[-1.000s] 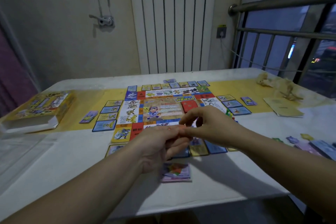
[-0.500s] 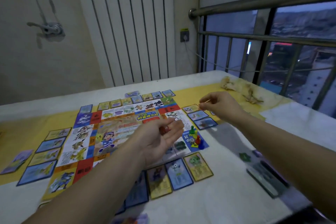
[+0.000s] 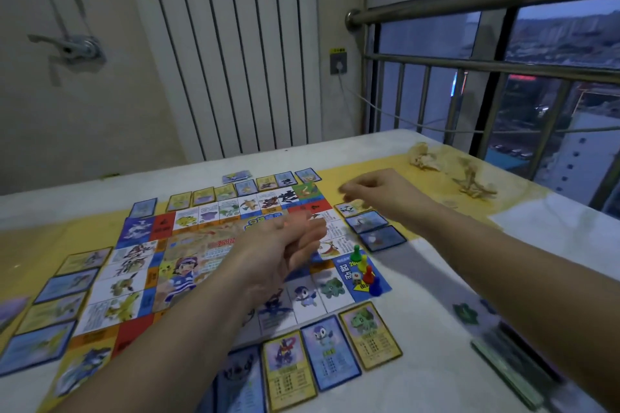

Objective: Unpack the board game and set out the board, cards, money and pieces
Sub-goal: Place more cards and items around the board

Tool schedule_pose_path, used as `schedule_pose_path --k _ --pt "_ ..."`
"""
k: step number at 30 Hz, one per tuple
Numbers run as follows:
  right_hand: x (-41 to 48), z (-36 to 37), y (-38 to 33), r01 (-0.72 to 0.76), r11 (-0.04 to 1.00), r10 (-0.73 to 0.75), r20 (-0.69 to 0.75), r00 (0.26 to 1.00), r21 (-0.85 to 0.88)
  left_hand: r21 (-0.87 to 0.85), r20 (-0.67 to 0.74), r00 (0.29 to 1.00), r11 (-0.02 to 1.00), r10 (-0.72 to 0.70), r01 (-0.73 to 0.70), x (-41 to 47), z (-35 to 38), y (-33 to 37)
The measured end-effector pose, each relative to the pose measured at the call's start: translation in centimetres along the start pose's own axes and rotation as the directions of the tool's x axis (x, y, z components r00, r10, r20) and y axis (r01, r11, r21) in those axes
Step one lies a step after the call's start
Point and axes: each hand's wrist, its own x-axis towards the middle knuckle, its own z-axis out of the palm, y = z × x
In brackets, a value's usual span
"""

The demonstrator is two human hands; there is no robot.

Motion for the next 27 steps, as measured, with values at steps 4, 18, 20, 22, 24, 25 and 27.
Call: schedule_pose_path --k 4,18,20,22,24,25,27 --pt "-1.8 3.8 -4.6 0.082 0.997 -0.081 0.289 0.954 0.011 0.217 0.058 0.995 0.972 0.081 -0.092 -1.0 -2.0 1.0" --pt "7.9 16.1 -8.9 -0.064 0.991 0.046 0.144 0.988 0.121 -0.262 -0.213 0.961 0.937 0.177 -0.231 -1.3 -15.4 6.9" --pt "11.2 18.1 -9.1 -0.052 0.989 0.042 0.069 0.997 0.137 -0.312 -0.25 0.948 0.911 0.195 -0.269 -0.9 -16.9 7.6" --pt "14.5 19.6 -9.6 -0.043 0.988 0.045 -0.011 0.999 0.149 -0.314 -0.288 0.931 0.896 0.227 -0.315 -0.3 -17.9 7.8" --pt "17.8 20.2 -9.8 -0.056 0.993 0.066 -0.093 0.993 0.099 -0.302 -0.309 0.917 0.889 0.25 -0.344 0.2 -18.7 8.0" --pt "19.4 20.3 -9.5 -0.074 0.995 0.081 -0.121 0.989 0.063 -0.296 -0.321 0.912 0.888 0.256 -0.353 0.5 -19.0 8.0" --pt "21.2 20.3 -8.9 -0.13 0.991 0.126 -0.132 0.983 -0.019 -0.269 -0.362 0.895 0.889 0.263 -0.37 0.7 -19.6 8.0"
